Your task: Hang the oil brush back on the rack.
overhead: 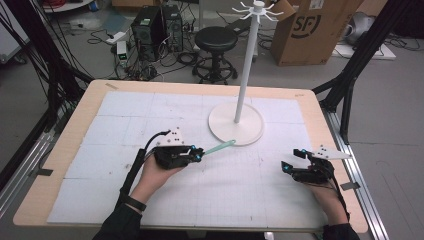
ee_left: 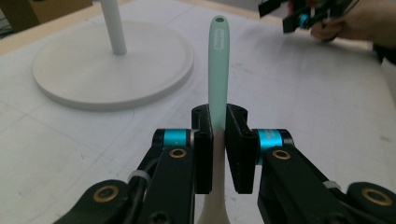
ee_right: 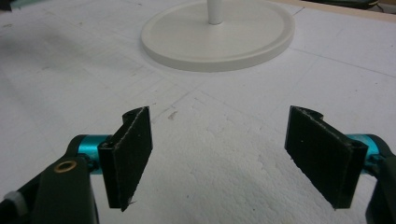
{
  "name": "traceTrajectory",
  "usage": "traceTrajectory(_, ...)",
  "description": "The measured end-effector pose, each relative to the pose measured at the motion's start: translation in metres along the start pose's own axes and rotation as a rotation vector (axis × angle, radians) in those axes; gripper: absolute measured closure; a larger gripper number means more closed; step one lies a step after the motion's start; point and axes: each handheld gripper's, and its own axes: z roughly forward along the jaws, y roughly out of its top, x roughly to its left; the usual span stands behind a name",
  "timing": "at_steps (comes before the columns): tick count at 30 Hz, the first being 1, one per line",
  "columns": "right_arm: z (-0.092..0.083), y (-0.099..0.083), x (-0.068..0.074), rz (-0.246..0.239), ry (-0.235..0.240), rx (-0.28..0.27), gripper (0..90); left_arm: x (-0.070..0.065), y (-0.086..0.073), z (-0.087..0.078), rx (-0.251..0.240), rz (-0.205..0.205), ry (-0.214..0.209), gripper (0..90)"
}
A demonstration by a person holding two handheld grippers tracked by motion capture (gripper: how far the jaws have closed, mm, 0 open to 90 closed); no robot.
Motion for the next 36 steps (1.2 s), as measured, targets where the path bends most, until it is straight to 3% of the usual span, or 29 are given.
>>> traceTrajectory(16,0.001,-0.001,-0.001,0.005,0.003,0.005,22.8,0.016,0.068,-0.043,-0.178,-0.016,0.042,81.8)
traceTrajectory(26,0.001,-0.001,-0.002,0.011,0.007,0.005,22.7,0.023,0.119,-0.06,-0.193,0.017,0.057,81.8)
traceTrajectory(36,0.0,-0.001,-0.003,0.019,0.008,0.005,22.7,0.029,0.162,-0.076,-0.168,0.046,0.065,81.8)
